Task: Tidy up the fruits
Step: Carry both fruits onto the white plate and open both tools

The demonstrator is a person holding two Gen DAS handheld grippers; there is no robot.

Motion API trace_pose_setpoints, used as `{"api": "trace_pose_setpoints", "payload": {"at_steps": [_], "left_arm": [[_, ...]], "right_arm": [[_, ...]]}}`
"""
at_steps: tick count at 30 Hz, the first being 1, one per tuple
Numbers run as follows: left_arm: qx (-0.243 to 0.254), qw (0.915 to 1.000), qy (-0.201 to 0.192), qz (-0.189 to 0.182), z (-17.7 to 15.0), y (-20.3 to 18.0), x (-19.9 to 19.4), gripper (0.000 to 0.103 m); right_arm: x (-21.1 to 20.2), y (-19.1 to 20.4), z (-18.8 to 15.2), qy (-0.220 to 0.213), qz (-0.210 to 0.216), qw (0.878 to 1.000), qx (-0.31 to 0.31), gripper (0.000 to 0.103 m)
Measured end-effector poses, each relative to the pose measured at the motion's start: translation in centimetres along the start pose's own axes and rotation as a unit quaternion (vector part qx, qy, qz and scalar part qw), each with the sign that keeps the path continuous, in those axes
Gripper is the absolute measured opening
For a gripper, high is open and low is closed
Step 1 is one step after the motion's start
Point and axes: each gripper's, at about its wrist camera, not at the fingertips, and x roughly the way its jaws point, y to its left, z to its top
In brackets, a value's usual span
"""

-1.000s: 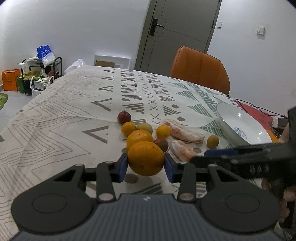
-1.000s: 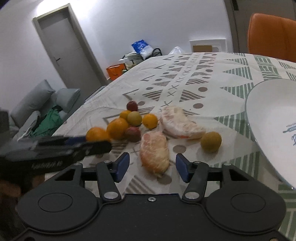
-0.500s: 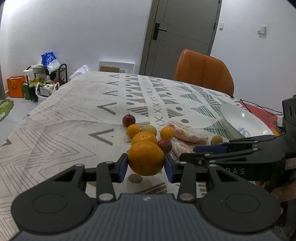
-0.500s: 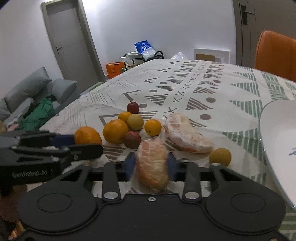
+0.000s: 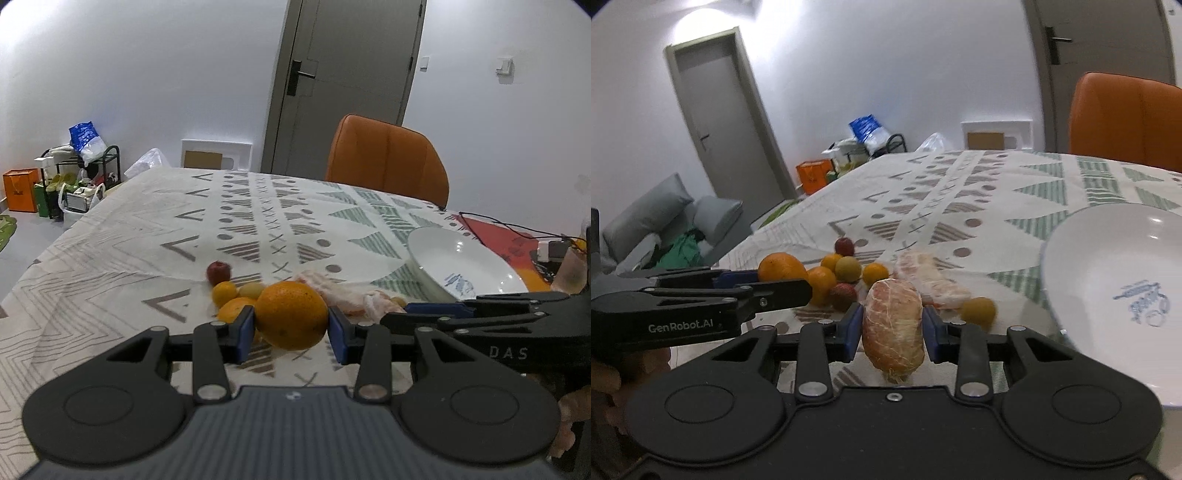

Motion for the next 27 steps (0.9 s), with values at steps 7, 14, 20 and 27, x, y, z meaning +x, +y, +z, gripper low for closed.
{"api": "trace_pose_setpoints", "payload": {"at_steps": [7, 14, 20, 27], "left_arm": [[0.015, 0.9998, -0.008, -0.013, 0.8, -2.4, 0.6, 0.041], [0.025, 0.9992, -0.012, -0.028, 1.2, -4.7, 1.6, 0.041], [0.039, 0.9983, -0.012, -0.042, 1.8, -6.6, 2.5, 0.041], [0.054, 0.9966, -0.003, -0.063, 2.4, -8.9, 4.1, 0.041]], "right_arm": [[-2.2, -1.8, 0.0, -0.037, -0.019, 0.999, 0.018, 0.033], [-3.9, -3.8, -0.2, -0.054, -0.038, 0.997, 0.033, 0.033], [-5.1, -5.6, -0.4, -0.07, -0.055, 0.995, 0.048, 0.033], [-6.2, -7.7, -0.9, -0.08, -0.076, 0.991, 0.069, 0.033]]}}
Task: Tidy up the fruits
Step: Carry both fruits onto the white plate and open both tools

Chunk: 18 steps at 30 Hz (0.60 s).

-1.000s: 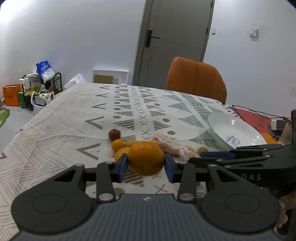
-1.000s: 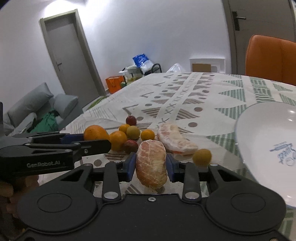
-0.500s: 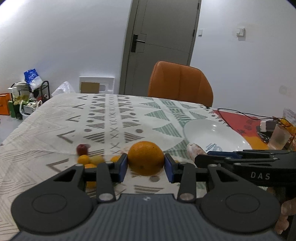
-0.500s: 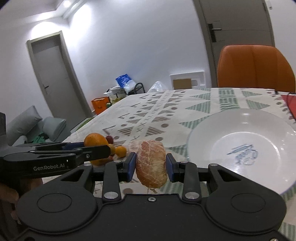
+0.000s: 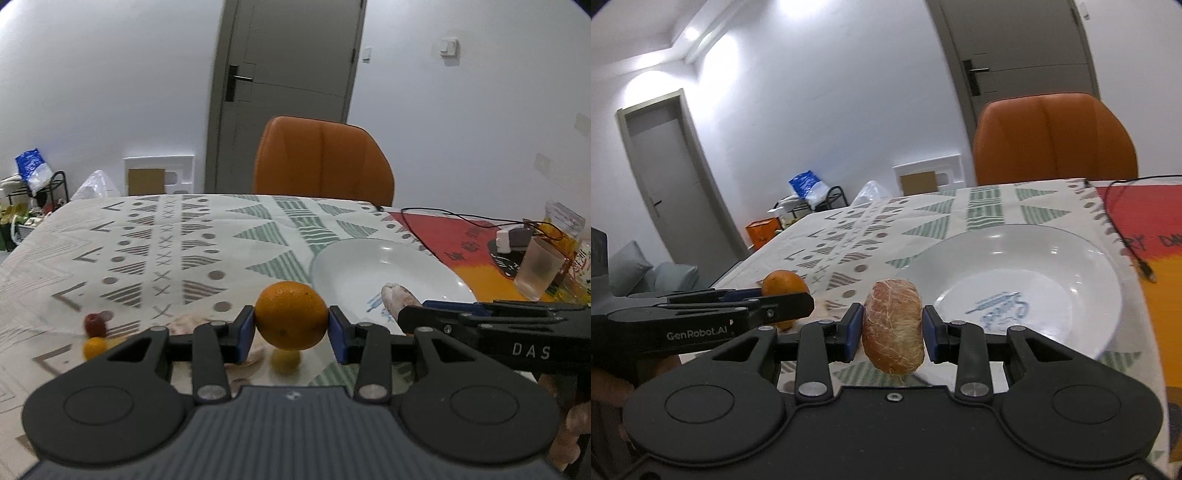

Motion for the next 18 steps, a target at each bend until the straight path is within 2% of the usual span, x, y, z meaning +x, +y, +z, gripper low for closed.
{"api": "trace_pose_setpoints", "payload": {"at_steps": [12, 18], "left_arm": [[0.037, 0.9987, 0.014, -0.033, 1.9, -3.5, 2.9, 0.041], [0.053, 0.9972, 0.035, -0.04, 2.2, -4.5, 4.9, 0.041]], "right_arm": [[-1.4, -3.2, 0.0, -0.014, -0.035, 0.999, 0.024, 0.033], [-1.6, -4.5, 0.0, -0.018, -0.054, 0.998, 0.034, 0.033]]}}
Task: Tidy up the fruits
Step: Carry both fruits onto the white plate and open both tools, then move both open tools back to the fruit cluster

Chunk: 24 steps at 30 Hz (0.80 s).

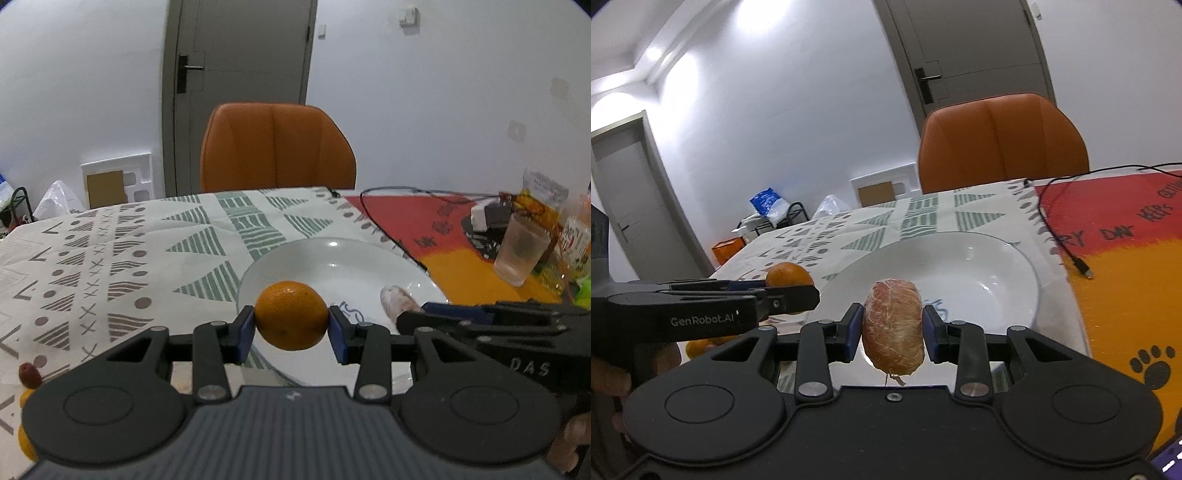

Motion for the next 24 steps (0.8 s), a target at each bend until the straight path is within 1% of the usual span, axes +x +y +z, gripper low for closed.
{"api": "trace_pose_setpoints", "payload": {"at_steps": [5, 8, 11, 12, 13, 14, 15, 19, 21, 24], "left_arm": [[-0.001, 0.9998, 0.018, -0.005, 0.1, -0.3, 1.3, 0.041], [-0.003, 0.9998, 0.016, 0.01, 0.4, -0.4, 1.7, 0.042], [-0.016, 0.9996, 0.018, 0.016, 0.8, 0.0, 1.7, 0.044], [-0.021, 0.9994, 0.02, 0.021, 0.9, 0.2, 1.7, 0.045], [-0.026, 0.999, 0.022, 0.028, 1.0, 0.4, 1.6, 0.045], [-0.031, 0.9986, 0.023, 0.035, 1.1, 0.7, 1.4, 0.046], [-0.038, 0.9981, 0.024, 0.042, 1.2, 1.0, 1.2, 0.049], [-0.06, 0.9954, 0.013, 0.074, 1.2, 2.3, -0.3, 0.071], [-0.074, 0.993, 0.007, 0.091, 1.1, 3.3, -1.1, 0.077], [-0.091, 0.9893, 0.0, 0.114, 0.8, 4.5, -2.5, 0.08]], "right_arm": [[0.2, -1.1, 0.0, 0.001, -0.014, 1.0, 0.006, 0.033], [0.6, -1.5, 0.0, 0.007, -0.013, 1.0, 0.01, 0.033], [1.1, -1.9, 0.0, 0.02, -0.012, 1.0, 0.009, 0.033], [1.4, -2.1, 0.1, 0.027, -0.011, 1.0, 0.01, 0.035], [1.6, -2.1, 0.1, 0.031, -0.01, 0.999, 0.01, 0.039], [1.7, -2.2, 0.2, 0.032, -0.009, 0.999, 0.01, 0.039], [1.6, -2.2, 0.2, 0.031, -0.007, 0.999, 0.009, 0.041], [1.6, -2.0, 0.6, 0.035, 0.011, 0.999, 0.0, 0.048], [1.6, -1.7, 0.8, 0.037, 0.021, 0.999, -0.005, 0.051], [1.7, -1.2, 1.0, 0.041, 0.036, 0.998, -0.011, 0.055]]}}
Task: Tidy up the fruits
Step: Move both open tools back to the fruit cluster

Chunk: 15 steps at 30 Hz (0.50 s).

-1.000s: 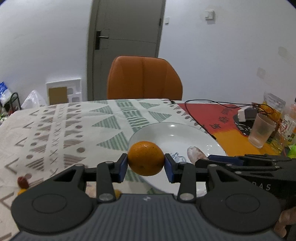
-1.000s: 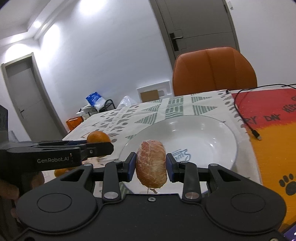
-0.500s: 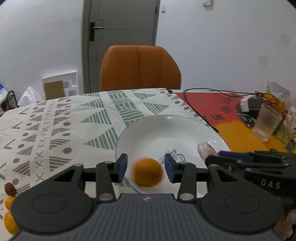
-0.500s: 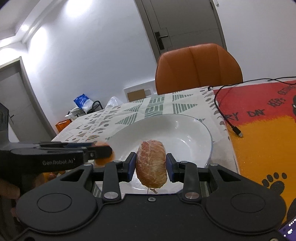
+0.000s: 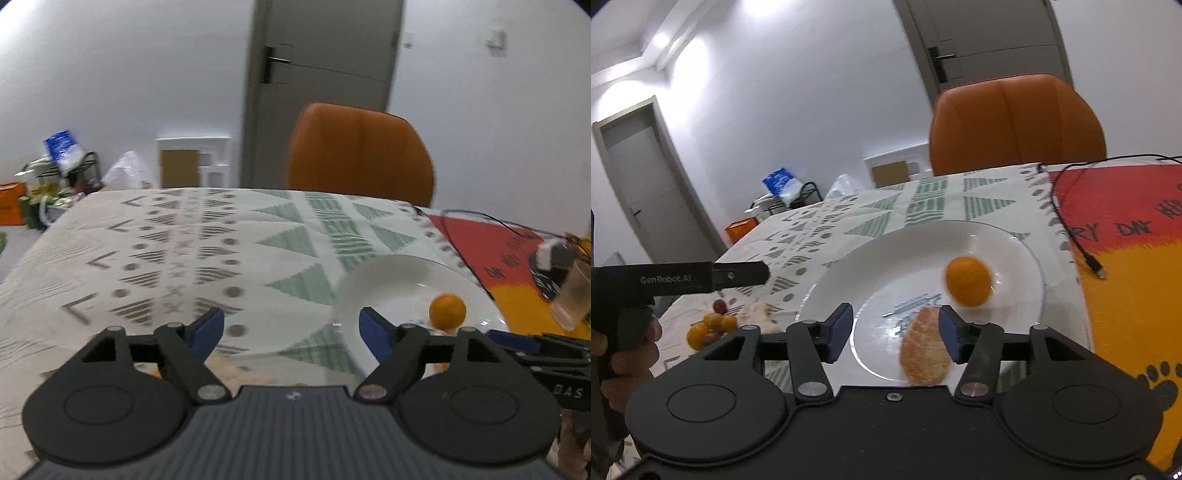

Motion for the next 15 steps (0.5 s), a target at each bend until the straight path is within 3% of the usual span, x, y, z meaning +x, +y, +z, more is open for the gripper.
{"api": "trace_pose_setpoints", "payload": {"at_steps": [8, 15], "left_arm": [[-0.026, 0.9986, -0.008, 0.046, -1.0, 4.6, -2.6, 0.085], [-0.013, 0.9996, 0.007, 0.023, -2.5, 8.4, -3.7, 0.085]], "right_arm": [[0.1, 2.4, 0.3, -0.011, 0.013, 1.0, -0.012, 0.064], [0.2, 5.8, -0.1, -0.022, 0.004, 1.0, -0.014, 0.077]]}}
